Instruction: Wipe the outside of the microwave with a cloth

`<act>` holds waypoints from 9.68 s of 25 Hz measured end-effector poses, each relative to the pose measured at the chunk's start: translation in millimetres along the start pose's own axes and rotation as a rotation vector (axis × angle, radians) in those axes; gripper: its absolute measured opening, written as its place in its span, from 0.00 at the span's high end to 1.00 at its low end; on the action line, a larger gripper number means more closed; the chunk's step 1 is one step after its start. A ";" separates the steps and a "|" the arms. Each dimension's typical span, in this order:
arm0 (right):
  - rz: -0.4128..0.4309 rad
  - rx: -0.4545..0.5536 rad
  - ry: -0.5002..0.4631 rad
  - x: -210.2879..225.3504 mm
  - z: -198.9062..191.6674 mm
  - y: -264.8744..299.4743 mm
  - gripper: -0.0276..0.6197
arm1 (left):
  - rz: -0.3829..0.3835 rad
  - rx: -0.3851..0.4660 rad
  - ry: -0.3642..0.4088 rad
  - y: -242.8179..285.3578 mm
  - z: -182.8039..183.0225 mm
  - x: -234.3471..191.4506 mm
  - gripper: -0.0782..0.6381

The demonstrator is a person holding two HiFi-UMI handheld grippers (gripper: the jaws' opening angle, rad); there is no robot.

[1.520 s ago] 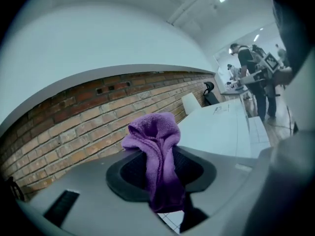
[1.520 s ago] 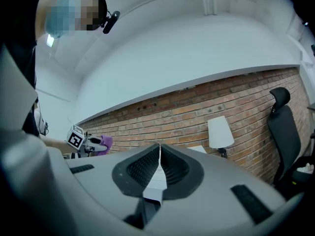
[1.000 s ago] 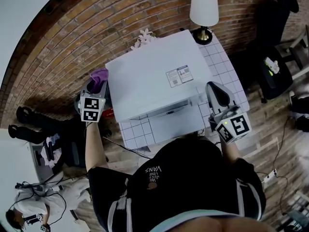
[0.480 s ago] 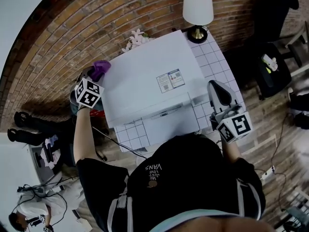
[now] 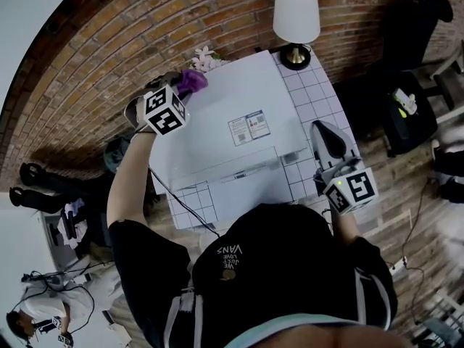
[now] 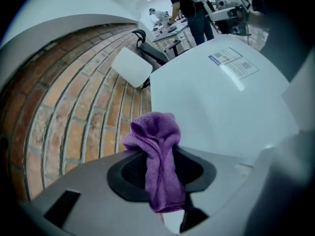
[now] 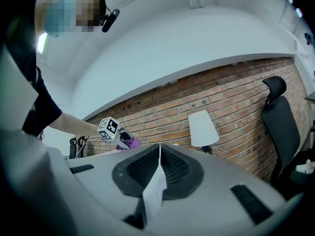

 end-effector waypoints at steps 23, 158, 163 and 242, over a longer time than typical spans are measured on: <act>-0.041 -0.003 -0.004 19.1 7.5 -19.3 0.95 | -0.055 0.141 0.130 16.9 135.9 -6.0 0.69; 0.245 -0.064 -0.058 -199.0 -26.3 52.7 0.95 | 0.106 0.637 -0.414 -184.7 -86.8 114.2 0.69; 0.251 -0.074 -0.074 -257.9 -44.2 69.4 0.95 | 0.183 0.663 -0.485 -199.1 -160.9 141.9 0.69; 0.125 -0.256 -0.111 -335.7 -95.3 60.6 0.95 | 0.295 0.984 -1.019 -3.8 -266.5 226.4 0.69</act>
Point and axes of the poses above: the fingertips, and each gripper's own axes: y forward along the fingers, x to its right, z out of its top, the point moved 9 cm from there along -y, backward along the fingers, and after that the axes turned 4 degrees about x, right-handed, at the moved point
